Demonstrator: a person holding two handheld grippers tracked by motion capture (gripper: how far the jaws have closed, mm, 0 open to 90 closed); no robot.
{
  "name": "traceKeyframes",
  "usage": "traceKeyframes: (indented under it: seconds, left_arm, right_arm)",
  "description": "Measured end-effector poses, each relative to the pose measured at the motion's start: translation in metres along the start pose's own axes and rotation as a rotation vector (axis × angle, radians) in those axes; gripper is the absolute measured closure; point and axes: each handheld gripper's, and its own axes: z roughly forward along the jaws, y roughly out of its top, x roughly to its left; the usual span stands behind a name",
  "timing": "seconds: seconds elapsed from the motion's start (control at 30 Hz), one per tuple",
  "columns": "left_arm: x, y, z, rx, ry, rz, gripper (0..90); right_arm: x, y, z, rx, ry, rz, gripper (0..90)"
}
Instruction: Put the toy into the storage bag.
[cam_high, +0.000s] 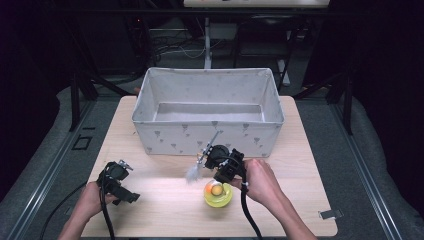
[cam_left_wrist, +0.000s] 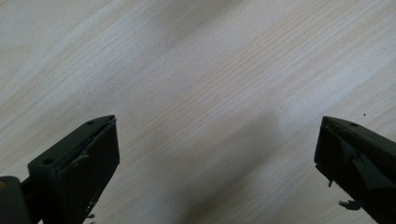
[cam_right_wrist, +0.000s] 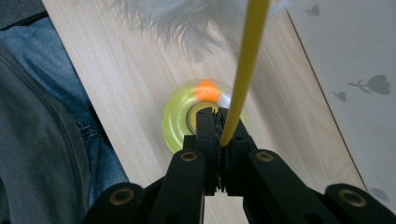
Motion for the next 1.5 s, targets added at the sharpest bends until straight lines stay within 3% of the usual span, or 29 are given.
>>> traceKeyframes:
  seconds: [0.87,1.5]
  left_arm:
    - [0.0,0.0,0.0,0.002,-0.002,0.002,0.2]
    - [0.0,0.0,0.001,0.002,-0.004,0.003,0.2]
  right_arm:
    - [-0.008,0.006,-0.027,-0.018,-0.03,-0.003,88.1]
    - [-0.013,0.013,-0.049,-0.015,-0.018,-0.025,88.1]
